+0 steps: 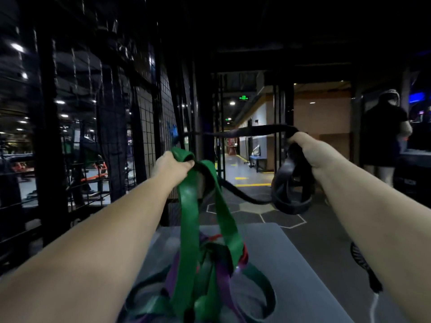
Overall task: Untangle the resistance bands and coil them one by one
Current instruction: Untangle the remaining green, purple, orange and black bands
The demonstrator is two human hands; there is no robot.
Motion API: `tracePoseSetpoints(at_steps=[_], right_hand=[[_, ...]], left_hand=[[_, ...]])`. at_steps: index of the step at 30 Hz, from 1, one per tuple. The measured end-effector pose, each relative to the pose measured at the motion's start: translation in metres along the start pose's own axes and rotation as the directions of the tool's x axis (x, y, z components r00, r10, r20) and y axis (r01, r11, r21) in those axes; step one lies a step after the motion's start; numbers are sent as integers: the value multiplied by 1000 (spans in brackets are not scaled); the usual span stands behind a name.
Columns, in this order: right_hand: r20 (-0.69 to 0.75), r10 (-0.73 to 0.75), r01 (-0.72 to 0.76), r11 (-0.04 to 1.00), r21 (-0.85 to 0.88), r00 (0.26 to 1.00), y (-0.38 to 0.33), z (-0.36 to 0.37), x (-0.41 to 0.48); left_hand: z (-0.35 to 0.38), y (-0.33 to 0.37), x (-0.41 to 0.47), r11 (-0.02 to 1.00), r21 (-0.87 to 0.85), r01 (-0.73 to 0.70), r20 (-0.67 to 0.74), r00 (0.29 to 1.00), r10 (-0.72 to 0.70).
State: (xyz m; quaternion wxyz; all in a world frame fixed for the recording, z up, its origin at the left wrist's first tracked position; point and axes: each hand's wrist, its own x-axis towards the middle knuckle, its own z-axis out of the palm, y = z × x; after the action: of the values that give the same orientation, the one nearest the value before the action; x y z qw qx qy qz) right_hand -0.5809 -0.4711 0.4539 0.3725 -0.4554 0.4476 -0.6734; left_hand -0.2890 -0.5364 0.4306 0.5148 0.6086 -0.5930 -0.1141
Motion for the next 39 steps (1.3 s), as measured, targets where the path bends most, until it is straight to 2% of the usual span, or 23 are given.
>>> tracePoseSetpoints(at_steps=[4,9,12,14,18,21,27,30,35,39], right_hand=[[59,98,-92,991,-100,993,23,-9,-5],[0,184,-179,957,-227,983,56,-14,-13],[27,228,-221,963,-156,973,83,-20,-3],[51,235,-224,959,-172,971,88,-11,-21],[3,263,-250,922,-294,965,114,-7,-38],[43,282,-260,926,-275,959,141,-7,-43],[95,289,-282,956,-83,952,166,-9,-52],[124,294,-301,952,49,948,174,-13,-57],[13,261,-250,907,339,965,179,-9,-57],[-14,296,-242,807,539,955,174,-12,-56]], left_hand=[[18,-40,-24,996,-11,87,130,988,-85],[27,-71,-43,981,-37,190,324,931,-168],[29,-86,-46,973,5,231,431,877,-211],[31,-91,-52,967,-13,253,484,848,-215],[33,-105,-61,949,-127,289,516,836,-186],[37,-121,-68,942,-133,307,530,826,-194],[47,-155,-97,904,-153,399,612,756,-231],[49,-166,-115,894,-79,441,638,711,-294],[61,-181,-140,920,59,389,672,666,-324],[68,-181,-151,944,6,329,710,664,-236]])
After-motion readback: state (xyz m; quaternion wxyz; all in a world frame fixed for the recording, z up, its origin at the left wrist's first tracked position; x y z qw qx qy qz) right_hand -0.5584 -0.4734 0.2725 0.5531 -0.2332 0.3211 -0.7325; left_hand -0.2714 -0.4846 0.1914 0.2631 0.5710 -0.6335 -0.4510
